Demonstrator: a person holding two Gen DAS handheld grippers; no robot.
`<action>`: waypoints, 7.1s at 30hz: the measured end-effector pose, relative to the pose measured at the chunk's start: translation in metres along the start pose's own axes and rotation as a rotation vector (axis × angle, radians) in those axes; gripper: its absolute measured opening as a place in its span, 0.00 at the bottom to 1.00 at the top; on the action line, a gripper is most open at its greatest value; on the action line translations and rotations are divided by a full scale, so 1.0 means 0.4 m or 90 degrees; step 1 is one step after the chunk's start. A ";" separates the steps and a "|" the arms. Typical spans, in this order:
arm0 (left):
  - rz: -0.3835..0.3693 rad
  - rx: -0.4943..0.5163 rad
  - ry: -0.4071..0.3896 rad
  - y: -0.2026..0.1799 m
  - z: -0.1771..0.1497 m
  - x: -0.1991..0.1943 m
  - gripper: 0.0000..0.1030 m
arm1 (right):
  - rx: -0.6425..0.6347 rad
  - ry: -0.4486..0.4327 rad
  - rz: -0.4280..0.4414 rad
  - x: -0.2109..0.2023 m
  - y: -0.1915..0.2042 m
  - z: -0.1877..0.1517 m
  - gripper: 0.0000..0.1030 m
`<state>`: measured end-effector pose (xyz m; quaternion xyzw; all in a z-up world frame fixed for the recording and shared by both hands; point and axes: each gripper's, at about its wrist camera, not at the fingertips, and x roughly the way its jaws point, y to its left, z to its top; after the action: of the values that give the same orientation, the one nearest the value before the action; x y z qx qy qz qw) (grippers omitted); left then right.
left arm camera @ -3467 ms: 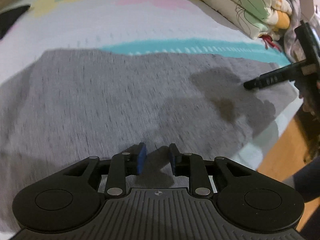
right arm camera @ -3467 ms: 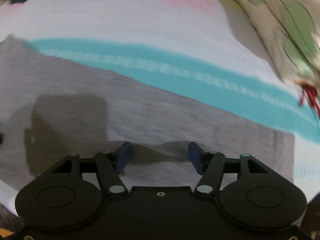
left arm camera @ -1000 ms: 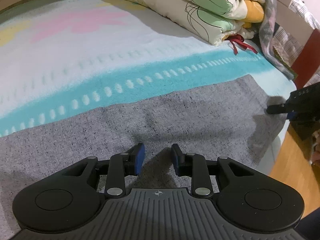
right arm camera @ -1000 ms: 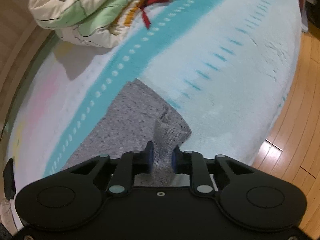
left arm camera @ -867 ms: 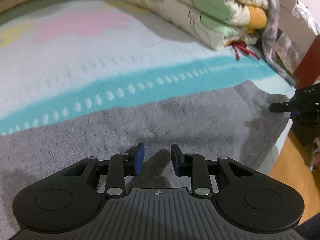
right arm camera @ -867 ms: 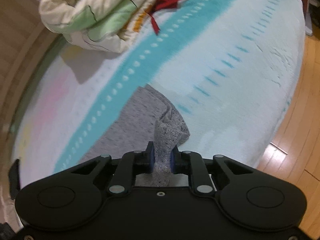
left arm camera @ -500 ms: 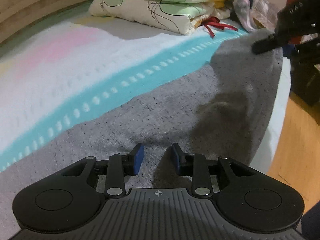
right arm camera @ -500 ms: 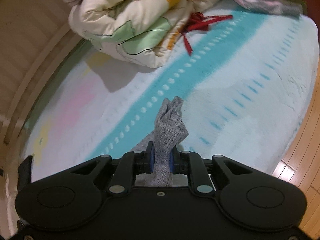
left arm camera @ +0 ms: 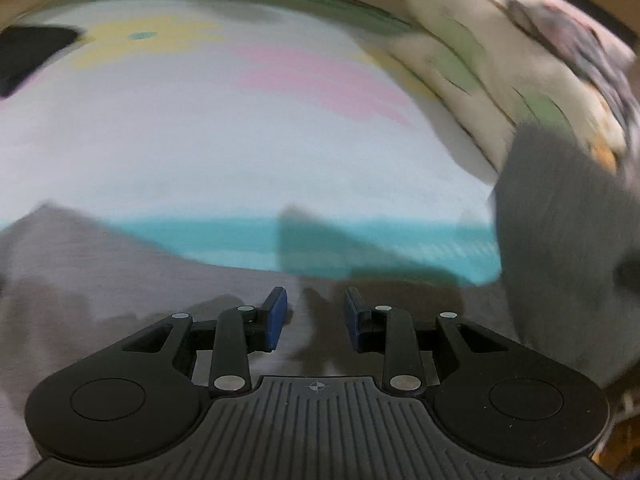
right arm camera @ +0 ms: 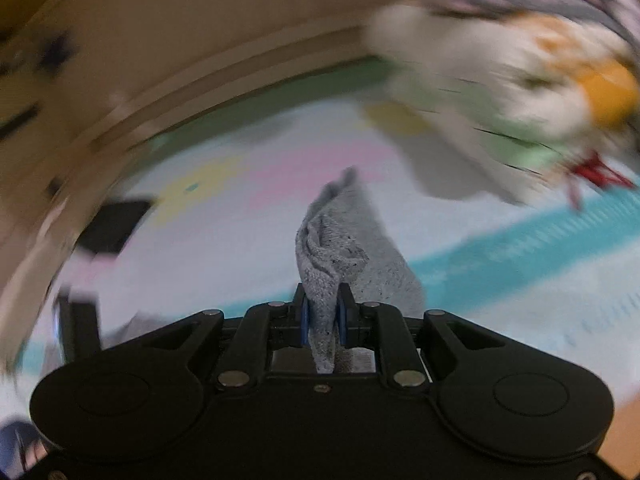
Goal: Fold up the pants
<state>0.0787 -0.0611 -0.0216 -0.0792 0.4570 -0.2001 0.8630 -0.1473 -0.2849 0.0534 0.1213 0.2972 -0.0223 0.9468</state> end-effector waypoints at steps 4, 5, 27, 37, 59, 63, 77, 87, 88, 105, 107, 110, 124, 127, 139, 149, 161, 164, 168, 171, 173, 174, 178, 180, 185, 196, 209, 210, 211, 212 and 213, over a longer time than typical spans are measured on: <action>0.039 -0.044 -0.014 0.111 0.001 -0.043 0.29 | -0.080 0.044 0.053 0.072 0.157 -0.056 0.21; 0.051 -0.053 -0.015 0.137 -0.003 -0.053 0.29 | -0.099 0.060 0.063 0.099 0.195 -0.080 0.21; -0.102 -0.019 0.053 0.178 -0.082 -0.092 0.35 | -0.321 0.090 0.047 0.157 0.314 -0.245 0.74; -0.097 0.007 0.091 0.153 -0.134 -0.043 0.46 | -0.147 0.215 -0.076 0.285 0.115 -0.197 0.74; -0.132 -0.024 0.010 0.121 -0.117 -0.051 0.08 | -0.147 0.220 -0.036 0.296 0.077 -0.223 0.86; -0.141 -0.032 -0.057 0.152 -0.095 -0.157 0.08 | -0.121 0.202 -0.026 0.270 0.073 -0.205 0.86; -0.042 -0.148 0.014 0.271 -0.108 -0.118 0.16 | -0.141 0.213 -0.080 0.316 0.102 -0.207 0.86; -0.038 -0.035 0.076 0.215 -0.195 -0.128 0.17 | -0.071 0.167 -0.103 0.367 0.100 -0.142 0.86; -0.035 -0.031 0.081 0.220 -0.207 -0.125 0.17 | -0.067 0.180 -0.114 0.388 0.095 -0.144 0.86; -0.083 -0.056 0.041 0.164 -0.183 -0.146 0.18 | -0.014 0.192 -0.109 0.376 0.051 -0.140 0.87; -0.052 -0.014 0.079 0.142 -0.199 -0.119 0.18 | -0.024 0.214 -0.090 0.358 0.051 -0.153 0.87; -0.035 0.007 0.075 0.132 -0.216 -0.113 0.18 | -0.055 0.252 -0.093 0.335 0.055 -0.192 0.87; -0.079 -0.104 0.066 0.217 -0.217 -0.156 0.19 | 0.049 0.280 -0.139 0.259 -0.030 -0.214 0.81; -0.051 -0.088 0.023 0.223 -0.212 -0.188 0.19 | 0.047 0.215 -0.151 0.238 -0.004 -0.179 0.81; 0.083 -0.228 -0.117 0.390 -0.184 -0.303 0.27 | -0.112 0.167 0.029 0.319 0.310 -0.157 0.82; 0.141 -0.299 -0.133 0.480 -0.182 -0.310 0.27 | -0.202 0.234 0.074 0.493 0.534 -0.186 0.40; 0.134 -0.327 -0.104 0.515 -0.199 -0.310 0.27 | -0.252 0.218 0.027 0.721 0.671 -0.147 0.40; 0.137 -0.318 -0.106 0.514 -0.180 -0.297 0.27 | -0.241 0.236 0.019 0.739 0.674 -0.113 0.41; 0.148 -0.303 -0.118 0.511 -0.179 -0.308 0.27 | -0.238 0.218 0.037 0.650 0.639 -0.105 0.73; 0.153 -0.300 -0.125 0.510 -0.185 -0.321 0.27 | -0.271 0.197 0.033 0.558 0.606 -0.136 0.79; 0.155 -0.299 -0.130 0.510 -0.189 -0.331 0.27 | -0.284 0.217 0.026 0.517 0.582 -0.165 0.79; 0.158 -0.298 -0.134 0.510 -0.190 -0.338 0.27 | -0.279 0.231 0.021 0.503 0.566 -0.182 0.79; 0.164 -0.296 -0.150 0.519 -0.200 -0.371 0.27 | -0.228 0.307 0.000 0.493 0.523 -0.252 0.79; 0.169 -0.295 -0.158 0.522 -0.207 -0.390 0.29 | -0.207 0.302 -0.003 0.473 0.505 -0.287 0.86; 0.180 -0.318 -0.192 0.555 -0.231 -0.445 0.30 | -0.224 0.280 0.007 0.437 0.512 -0.348 1.00; 0.212 -0.470 -0.238 0.653 -0.305 -0.515 0.49 | -0.210 0.165 0.006 0.388 0.495 -0.410 1.00; 0.178 -0.581 -0.202 0.672 -0.385 -0.450 0.59 | -0.210 0.194 0.013 0.388 0.489 -0.397 1.00; 0.176 -0.580 -0.212 0.671 -0.387 -0.446 0.65 | -0.210 0.195 0.013 0.389 0.490 -0.396 1.00; 0.173 -0.577 -0.224 0.669 -0.385 -0.444 0.67 | -0.210 0.194 0.012 0.390 0.491 -0.397 1.00; 0.170 -0.570 -0.234 0.672 -0.380 -0.443 0.68 | -0.211 0.194 0.012 0.391 0.491 -0.397 1.00; 0.170 -0.559 -0.239 0.673 -0.374 -0.440 0.68 | -0.211 0.193 0.012 0.391 0.491 -0.398 1.00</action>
<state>-0.0590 0.2635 -0.0598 -0.4106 0.3409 0.1414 0.8338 -0.0850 -0.0510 -0.1194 -0.0311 0.4344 0.0539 0.8986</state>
